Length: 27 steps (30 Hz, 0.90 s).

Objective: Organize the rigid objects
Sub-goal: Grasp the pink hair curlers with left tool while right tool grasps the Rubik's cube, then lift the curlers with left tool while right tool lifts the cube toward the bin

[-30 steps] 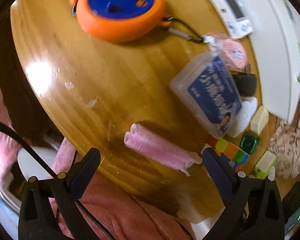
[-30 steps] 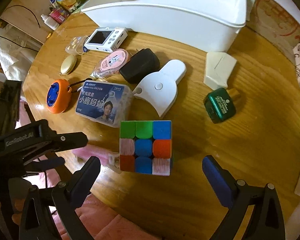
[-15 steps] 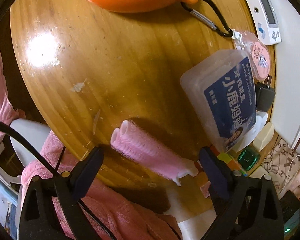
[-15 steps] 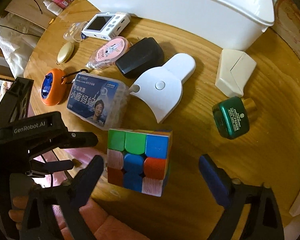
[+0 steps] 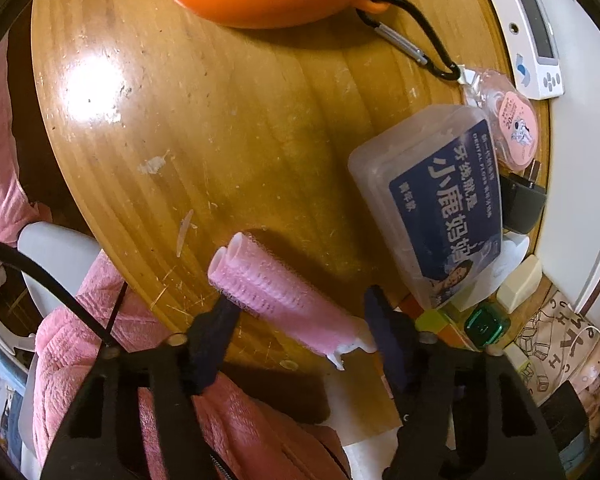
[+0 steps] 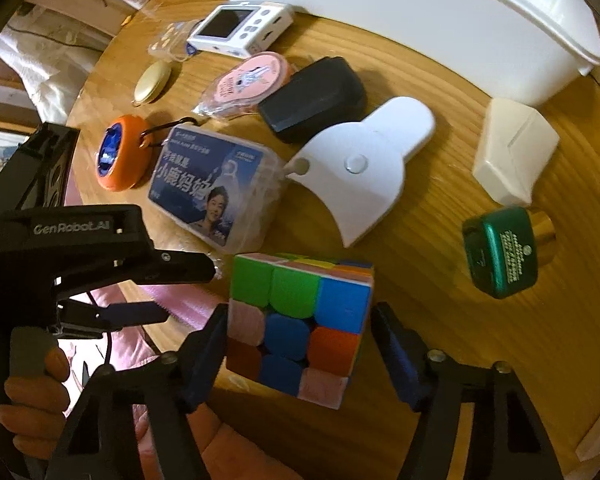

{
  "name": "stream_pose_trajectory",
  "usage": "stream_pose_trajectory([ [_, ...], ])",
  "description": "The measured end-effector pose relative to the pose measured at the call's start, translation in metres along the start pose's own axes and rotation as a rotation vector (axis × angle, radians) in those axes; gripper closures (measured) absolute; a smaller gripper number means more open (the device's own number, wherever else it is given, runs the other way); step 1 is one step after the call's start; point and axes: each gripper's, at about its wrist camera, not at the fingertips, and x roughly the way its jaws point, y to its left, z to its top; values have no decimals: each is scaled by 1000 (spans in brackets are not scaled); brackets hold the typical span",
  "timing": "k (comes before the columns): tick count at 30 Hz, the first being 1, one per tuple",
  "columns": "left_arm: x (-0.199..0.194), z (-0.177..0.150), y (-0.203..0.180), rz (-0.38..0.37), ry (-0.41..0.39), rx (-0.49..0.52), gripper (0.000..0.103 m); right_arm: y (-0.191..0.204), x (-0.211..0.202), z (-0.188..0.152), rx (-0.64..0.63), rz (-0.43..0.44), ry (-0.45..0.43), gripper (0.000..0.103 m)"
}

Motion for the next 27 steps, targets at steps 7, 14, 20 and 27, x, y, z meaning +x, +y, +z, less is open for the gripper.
stream_pose_trajectory([
  [7,-7,-3,-3,-45,-5,-19,62,5,1,-3,-7,-2,-5,35],
  [14,-10,-4,13,-107,5,-23,73,3,-2,-7,27,-4,-11,35],
  [20,-10,-2,24,-155,9,-18,75,-4,-6,-12,70,-2,-23,36],
  [27,-25,-6,29,-192,-25,65,75,-3,-13,-21,104,-22,-55,37],
])
